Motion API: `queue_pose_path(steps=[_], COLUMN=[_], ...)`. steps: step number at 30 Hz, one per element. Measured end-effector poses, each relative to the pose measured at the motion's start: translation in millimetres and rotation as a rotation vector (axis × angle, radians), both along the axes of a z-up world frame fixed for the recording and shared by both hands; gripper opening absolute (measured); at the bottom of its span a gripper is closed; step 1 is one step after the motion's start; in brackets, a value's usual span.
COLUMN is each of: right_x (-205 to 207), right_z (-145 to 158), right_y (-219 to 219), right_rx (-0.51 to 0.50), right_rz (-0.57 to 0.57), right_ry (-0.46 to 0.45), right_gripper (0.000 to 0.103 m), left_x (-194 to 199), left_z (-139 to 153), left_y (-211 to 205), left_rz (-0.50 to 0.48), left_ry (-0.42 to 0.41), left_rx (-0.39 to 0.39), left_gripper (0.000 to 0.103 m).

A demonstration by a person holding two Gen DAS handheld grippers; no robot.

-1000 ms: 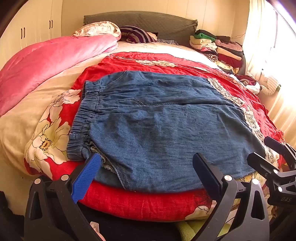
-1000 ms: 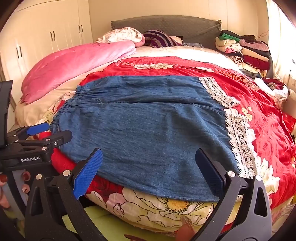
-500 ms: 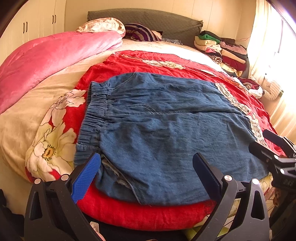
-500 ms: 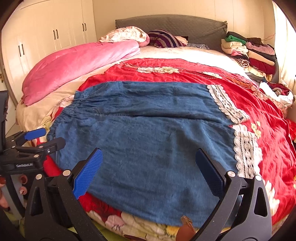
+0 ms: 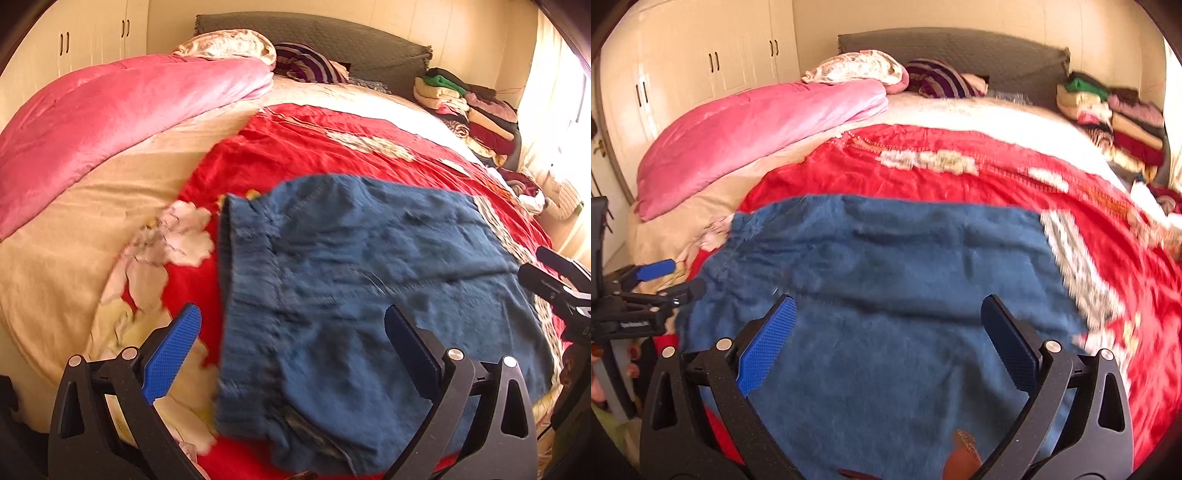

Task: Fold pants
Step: 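Move the left tool to the elastic waistband of the blue denim pants, then grasp the waistband with the left tool while the right tool grasps the waistband edge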

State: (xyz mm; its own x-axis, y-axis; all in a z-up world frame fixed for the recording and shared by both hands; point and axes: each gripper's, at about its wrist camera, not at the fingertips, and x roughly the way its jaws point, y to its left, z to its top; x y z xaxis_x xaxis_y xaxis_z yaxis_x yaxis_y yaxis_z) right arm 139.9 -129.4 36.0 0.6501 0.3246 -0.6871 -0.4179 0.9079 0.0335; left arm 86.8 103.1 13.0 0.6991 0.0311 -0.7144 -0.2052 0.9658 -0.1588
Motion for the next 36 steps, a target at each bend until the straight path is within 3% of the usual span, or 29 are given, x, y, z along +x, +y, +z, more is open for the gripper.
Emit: queue_pose_path(steps=[6,9,15,23,33,35,36], right_x=[38,54,81,112,150,153,155], right_z=[-1,-1,0,-15,-39,-41,-42], right_y=[19,28,47,70,100,106,110], right_rx=[-0.054,-0.071,-0.137,-0.168,-0.249,-0.260,-0.271], right_rz=[0.026,0.056,0.110,0.161,0.188,0.203,0.214], right_ry=[-0.007,-0.002,-0.025,0.028,0.056,0.059,0.059], right_gripper=[0.095,0.095,0.095,0.095,0.095,0.095,0.095], left_x=[30,44,74,105,130,134,136], left_z=[-3,-5,-7,-22,-40,-42,-43], left_y=[31,41,54,57,76,70,66], left_rz=[0.019,0.027,0.009,0.007,0.002,-0.025,-0.053], left_ry=[0.026,0.056,0.076,0.133,0.149,0.145,0.136], left_rx=[-0.031,0.000,-0.015,0.044,-0.013,0.001,-0.001], left_gripper=[0.099,0.099,0.099,0.099,0.098,0.093,0.074])
